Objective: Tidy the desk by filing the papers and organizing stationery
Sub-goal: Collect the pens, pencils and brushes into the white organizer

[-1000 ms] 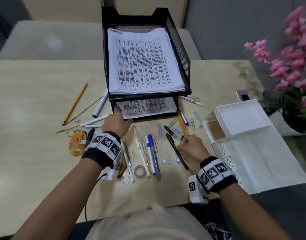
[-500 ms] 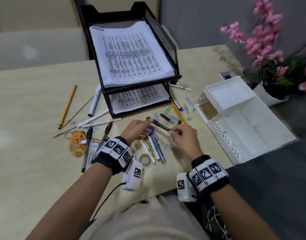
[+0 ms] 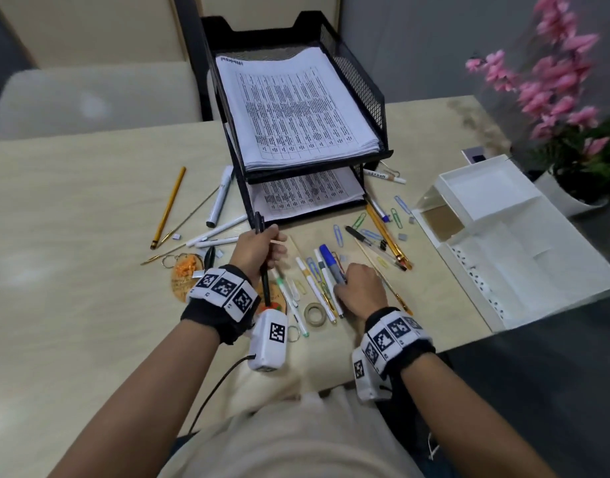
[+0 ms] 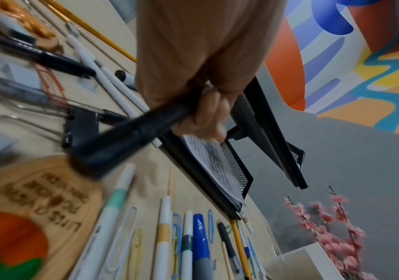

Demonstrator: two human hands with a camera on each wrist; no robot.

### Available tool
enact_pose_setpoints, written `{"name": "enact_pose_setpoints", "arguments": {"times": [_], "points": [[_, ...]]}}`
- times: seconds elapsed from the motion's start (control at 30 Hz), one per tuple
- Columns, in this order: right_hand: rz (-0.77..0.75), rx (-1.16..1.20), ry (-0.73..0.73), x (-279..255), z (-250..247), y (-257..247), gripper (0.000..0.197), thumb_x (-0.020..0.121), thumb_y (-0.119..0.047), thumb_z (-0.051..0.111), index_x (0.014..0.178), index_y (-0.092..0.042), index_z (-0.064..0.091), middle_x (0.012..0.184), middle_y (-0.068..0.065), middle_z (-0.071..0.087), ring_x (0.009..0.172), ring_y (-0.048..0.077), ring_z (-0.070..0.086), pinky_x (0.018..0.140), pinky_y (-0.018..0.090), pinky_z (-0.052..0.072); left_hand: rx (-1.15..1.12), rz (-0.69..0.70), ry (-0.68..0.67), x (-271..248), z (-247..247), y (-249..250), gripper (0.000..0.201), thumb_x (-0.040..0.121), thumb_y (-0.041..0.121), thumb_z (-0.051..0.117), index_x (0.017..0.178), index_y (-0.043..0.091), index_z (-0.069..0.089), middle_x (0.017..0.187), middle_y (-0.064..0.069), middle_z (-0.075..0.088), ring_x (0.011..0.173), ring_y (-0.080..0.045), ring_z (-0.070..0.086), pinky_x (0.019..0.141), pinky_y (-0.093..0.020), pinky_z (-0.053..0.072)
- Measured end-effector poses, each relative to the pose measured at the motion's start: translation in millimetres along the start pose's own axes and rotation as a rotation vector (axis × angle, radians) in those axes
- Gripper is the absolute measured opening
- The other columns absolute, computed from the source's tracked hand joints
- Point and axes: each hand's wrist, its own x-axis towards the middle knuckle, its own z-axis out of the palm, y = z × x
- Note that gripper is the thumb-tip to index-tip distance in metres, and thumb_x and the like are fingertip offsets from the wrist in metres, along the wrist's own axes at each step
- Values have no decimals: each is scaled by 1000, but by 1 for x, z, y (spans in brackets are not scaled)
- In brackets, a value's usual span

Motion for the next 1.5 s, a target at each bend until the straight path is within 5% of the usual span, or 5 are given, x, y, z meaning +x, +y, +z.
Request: {"name": "enact_pose_setpoints", "arguments": {"times": [0.33, 0.7, 1.0, 1.27, 1.5], "points": [[-262, 444, -146, -14, -18, -35, 14, 90, -12, 54, 86, -3, 65, 77, 7, 63, 68, 16, 56, 60, 20, 43, -190, -39, -270, -10, 29, -8, 28, 100, 16, 34, 81, 10, 52, 83, -7, 59, 68, -14, 62, 55, -20, 54], [-137, -156, -56, 17, -1, -25, 25, 90, -17, 51, 107, 2, 55, 115, 22, 58, 106, 37, 55, 81, 37, 45, 41, 79, 44, -8, 19, 2, 26, 95, 8, 42, 71, 11, 53, 61, -3, 47, 32, 0, 41, 43, -15, 36], [-124, 466, 238, 17, -82, 33, 26, 77, -10, 63, 66, -14, 41, 66, 4, 50, 64, 21, 47, 61, 29, 35, 515, 258, -54, -17, 103, 26, 37, 97, 30, 38, 68, 13, 54, 62, 1, 44, 58, -18, 40, 51, -25, 31], [-126, 620, 769, 18, -216, 166, 49, 86, -3, 51, 131, -19, 37, 84, 7, 59, 78, 27, 60, 75, 32, 49, 403, 514, -343, -24, 264, 63, 5, 84, 15, 65, 86, 10, 66, 62, -2, 59, 44, -1, 53, 57, -19, 50], [-52, 361, 617, 43, -217, 232, 57, 85, 3, 47, 135, -20, 34, 108, 18, 63, 95, 35, 61, 81, 37, 48, 714, 586, -392, -12, 365, 43, 20, 81, 17, 69, 93, 1, 72, 83, -16, 69, 83, -27, 65, 81, -32, 52]]}}
